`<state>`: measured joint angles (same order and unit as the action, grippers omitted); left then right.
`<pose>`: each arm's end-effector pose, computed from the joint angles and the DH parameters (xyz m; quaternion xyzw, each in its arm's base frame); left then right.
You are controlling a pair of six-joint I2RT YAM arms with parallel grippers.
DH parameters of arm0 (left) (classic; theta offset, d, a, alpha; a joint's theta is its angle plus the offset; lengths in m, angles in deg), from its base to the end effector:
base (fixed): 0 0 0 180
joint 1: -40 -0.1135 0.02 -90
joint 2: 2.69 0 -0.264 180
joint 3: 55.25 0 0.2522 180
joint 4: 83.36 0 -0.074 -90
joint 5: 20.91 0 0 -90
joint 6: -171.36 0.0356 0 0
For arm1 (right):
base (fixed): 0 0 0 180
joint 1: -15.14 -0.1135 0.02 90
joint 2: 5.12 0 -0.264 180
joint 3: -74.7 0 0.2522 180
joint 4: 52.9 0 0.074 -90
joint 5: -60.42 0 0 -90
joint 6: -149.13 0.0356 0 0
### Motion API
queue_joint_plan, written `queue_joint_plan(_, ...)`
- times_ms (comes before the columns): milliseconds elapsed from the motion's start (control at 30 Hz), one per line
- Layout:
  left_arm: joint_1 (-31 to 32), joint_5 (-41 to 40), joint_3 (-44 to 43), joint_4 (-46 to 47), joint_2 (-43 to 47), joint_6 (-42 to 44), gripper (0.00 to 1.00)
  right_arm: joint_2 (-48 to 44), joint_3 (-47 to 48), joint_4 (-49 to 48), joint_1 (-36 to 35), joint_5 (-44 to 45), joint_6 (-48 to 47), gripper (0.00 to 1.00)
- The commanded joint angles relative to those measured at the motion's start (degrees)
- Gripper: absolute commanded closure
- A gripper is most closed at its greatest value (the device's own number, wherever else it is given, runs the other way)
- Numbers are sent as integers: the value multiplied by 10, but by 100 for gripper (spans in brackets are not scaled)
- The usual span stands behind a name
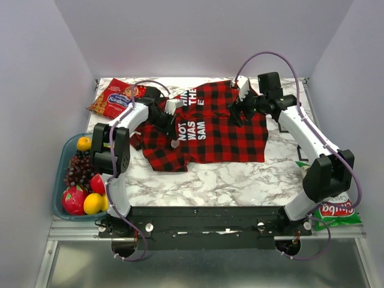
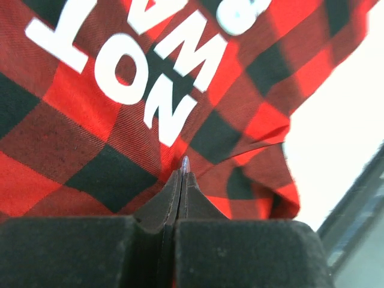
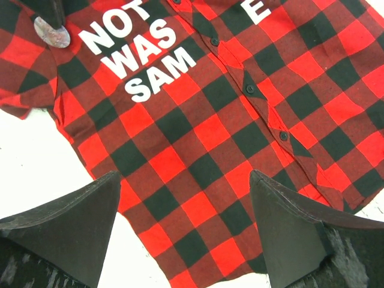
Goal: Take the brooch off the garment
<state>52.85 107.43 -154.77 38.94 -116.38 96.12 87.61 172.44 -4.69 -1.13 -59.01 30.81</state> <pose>0.3873 -0.1110 0.1967 0.2728 0.8935 -0.3217 0.1542 0.3410 0.1178 0.3273 -0.4301 0.7830 0.1915 0.4065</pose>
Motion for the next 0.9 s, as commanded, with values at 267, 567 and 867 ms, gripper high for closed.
queue_joint_plan(267,-10,225,74,139,37,-317,100,6,-28,20,-64,-18,-64,9)
queue_joint_plan(567,-10,328,190,414,13,-598,100,14,-160,-190,-179,36,-226,17)
queue_joint_plan(867,-22,361,246,538,8,-742,100,61,-210,-334,-230,6,-381,17)
